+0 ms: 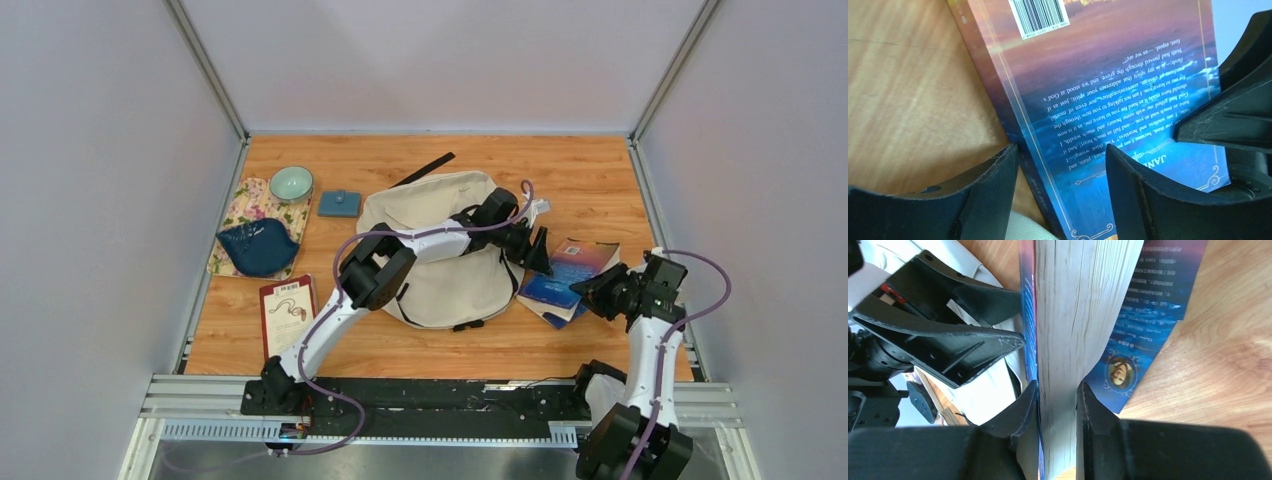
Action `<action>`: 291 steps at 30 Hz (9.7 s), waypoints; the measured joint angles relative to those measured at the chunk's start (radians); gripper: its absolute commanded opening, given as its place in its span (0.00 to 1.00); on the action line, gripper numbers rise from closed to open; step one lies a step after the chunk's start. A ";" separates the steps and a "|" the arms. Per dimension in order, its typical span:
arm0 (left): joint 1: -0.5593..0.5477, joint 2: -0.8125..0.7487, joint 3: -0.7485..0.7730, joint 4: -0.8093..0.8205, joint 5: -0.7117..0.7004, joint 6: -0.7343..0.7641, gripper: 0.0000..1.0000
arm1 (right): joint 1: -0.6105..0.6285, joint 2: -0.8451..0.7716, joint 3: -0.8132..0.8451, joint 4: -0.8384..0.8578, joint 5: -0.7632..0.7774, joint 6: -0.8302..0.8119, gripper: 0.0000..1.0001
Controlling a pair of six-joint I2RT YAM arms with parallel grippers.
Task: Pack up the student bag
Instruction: Pick up the book from the center of the board, then place the book in the student bag.
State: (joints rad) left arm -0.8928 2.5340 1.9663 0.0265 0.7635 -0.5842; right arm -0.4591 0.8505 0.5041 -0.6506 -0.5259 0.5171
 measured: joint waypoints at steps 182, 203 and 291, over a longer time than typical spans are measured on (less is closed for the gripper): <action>-0.201 -1.015 -1.078 -0.127 -0.621 0.533 0.73 | 1.142 -0.811 0.051 -0.329 1.116 0.612 0.00; -0.204 -0.888 -1.018 -0.128 -0.666 0.576 0.13 | 1.142 -0.821 0.051 -0.350 1.120 0.618 0.00; -0.074 -1.204 -0.945 -0.006 -0.637 0.410 0.00 | 1.127 0.631 -0.090 1.281 0.685 1.012 0.77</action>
State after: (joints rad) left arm -0.9668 1.3304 1.0218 0.0200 0.1268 -0.1745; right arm 0.6682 1.4818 0.4145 0.6300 0.1593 1.5288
